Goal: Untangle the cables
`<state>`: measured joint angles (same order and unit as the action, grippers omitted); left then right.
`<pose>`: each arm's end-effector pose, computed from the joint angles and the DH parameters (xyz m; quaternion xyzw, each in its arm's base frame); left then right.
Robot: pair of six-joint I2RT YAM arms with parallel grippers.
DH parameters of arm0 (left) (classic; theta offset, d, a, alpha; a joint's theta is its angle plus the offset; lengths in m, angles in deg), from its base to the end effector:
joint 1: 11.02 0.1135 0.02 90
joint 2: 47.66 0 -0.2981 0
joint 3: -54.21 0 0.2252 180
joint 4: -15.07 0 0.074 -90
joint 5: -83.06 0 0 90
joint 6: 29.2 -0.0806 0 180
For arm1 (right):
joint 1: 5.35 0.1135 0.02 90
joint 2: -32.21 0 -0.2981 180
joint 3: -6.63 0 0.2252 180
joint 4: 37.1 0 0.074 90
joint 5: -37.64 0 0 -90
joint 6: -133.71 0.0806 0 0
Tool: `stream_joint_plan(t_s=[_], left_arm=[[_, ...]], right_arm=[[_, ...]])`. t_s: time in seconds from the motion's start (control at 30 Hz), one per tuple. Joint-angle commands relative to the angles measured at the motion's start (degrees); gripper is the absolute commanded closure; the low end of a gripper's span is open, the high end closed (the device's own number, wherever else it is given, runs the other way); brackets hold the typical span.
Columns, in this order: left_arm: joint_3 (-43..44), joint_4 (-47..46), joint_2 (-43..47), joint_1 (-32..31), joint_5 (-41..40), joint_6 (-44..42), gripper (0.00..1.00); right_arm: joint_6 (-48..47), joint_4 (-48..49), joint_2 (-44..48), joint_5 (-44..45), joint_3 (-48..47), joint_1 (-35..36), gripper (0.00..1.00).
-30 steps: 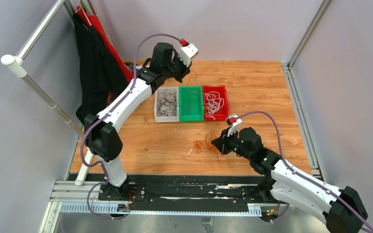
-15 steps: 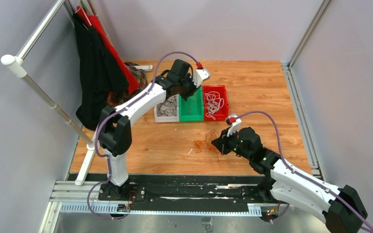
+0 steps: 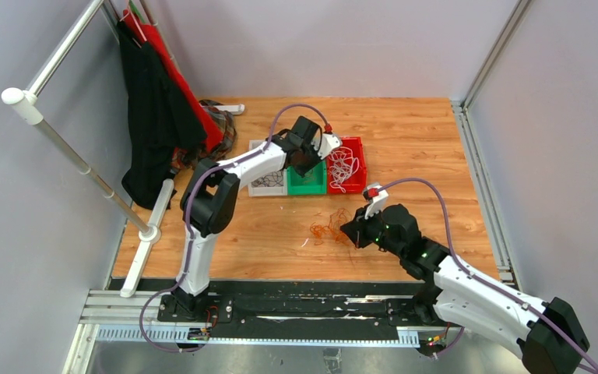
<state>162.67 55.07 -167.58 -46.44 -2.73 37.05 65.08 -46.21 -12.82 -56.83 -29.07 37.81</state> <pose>0.3923 -0.2863 0.2064 0.4763 0.8144 -0.0680 0.3246 0.1255 0.1263 0.2391 -0.1756 0.7917 0.3386 0.4771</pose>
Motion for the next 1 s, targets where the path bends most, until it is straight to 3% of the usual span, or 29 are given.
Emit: stream_joint_plan(t_s=[0.0, 0.1, 0.2, 0.27, 0.43, 0.63, 0.83, 0.97], left_arm=[[5.3, 2.7, -1.3, -0.5, -1.1, -1.6, 0.78], [7.0, 7.1, 1.4, -0.2, 1.5, -1.8, 0.57], [8.3, 12.6, 5.6, 0.2, 7.0, -2.5, 0.18], [10.0, 17.6, 8.0, 0.3, 11.2, -3.9, 0.00], [12.0, 28.1, 14.9, 0.3, 23.4, -7.0, 0.02], [2.7, 28.8, 22.0, -0.6, 42.4, -3.4, 0.00], [-1.8, 28.9, 20.5, -2.5, 45.1, -5.5, 0.07], [-2.2, 29.8, 19.7, -2.5, 48.0, -13.8, 0.12]], right_arm=[[0.1, 0.0, -0.5, 1.0, -1.4, 0.7, 0.99], [0.1, 0.1, -0.6, 0.7, -2.0, 0.7, 1.00], [0.0, 0.3, -0.7, 0.3, -2.6, 0.7, 0.99], [0.0, 0.4, -1.0, 0.0, -3.1, 0.7, 0.99], [-0.3, 0.7, -1.9, -0.5, -5.1, 0.6, 0.99], [-0.6, 2.0, -4.3, -2.4, -8.6, 0.6, 0.99], [-1.5, 3.2, -5.6, -6.8, -10.9, 0.6, 0.99], [-2.2, 3.4, -6.3, -10.1, -11.8, 0.6, 0.99]])
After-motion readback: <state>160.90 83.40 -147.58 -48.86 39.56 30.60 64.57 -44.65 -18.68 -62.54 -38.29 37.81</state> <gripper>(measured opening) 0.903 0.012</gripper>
